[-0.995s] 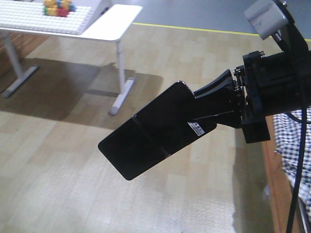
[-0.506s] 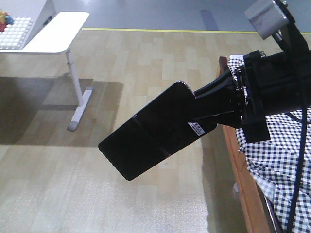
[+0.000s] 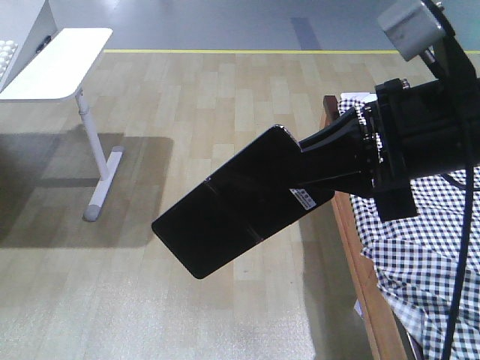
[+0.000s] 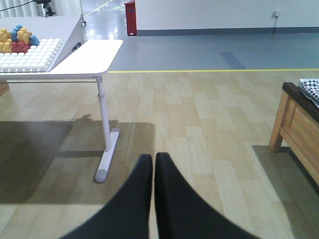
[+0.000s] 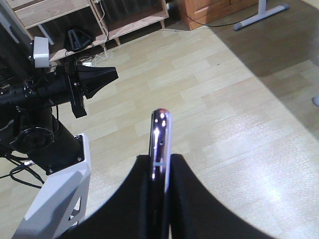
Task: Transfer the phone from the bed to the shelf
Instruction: 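Keep holding the phone while the base turns toward the white desk, then hold the black phone in the right gripper while driving past the white desk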
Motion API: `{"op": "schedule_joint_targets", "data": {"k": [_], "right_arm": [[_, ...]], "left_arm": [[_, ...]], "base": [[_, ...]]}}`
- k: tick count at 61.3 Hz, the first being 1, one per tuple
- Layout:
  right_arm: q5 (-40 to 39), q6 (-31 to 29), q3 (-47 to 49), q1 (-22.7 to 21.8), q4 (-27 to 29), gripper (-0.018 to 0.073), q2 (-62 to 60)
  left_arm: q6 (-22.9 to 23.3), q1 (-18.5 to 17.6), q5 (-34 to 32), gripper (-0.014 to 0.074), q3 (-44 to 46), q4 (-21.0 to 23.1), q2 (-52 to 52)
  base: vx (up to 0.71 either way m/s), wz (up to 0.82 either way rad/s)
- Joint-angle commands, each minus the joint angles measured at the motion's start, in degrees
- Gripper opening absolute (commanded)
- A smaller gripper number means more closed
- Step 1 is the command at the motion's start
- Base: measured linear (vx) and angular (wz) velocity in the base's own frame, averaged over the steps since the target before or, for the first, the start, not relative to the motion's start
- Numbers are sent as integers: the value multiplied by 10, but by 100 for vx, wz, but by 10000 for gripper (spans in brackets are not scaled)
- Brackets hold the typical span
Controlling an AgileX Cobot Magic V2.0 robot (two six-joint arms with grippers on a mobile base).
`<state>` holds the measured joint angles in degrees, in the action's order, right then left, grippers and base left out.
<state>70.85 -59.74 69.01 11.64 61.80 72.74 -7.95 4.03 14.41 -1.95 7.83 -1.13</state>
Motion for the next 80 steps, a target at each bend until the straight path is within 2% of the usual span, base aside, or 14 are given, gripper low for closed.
{"op": "schedule_joint_targets", "data": {"k": [1, 80], "right_arm": [[30, 0, 16, 0, 49, -1, -16], [30, 0, 16, 0, 49, -1, -16]], "left_arm": [[2, -3, -39, 1, -2, 5, -4], [2, -3, -39, 1, -2, 5, -4]], "base": [[19, -2], [16, 13]]}}
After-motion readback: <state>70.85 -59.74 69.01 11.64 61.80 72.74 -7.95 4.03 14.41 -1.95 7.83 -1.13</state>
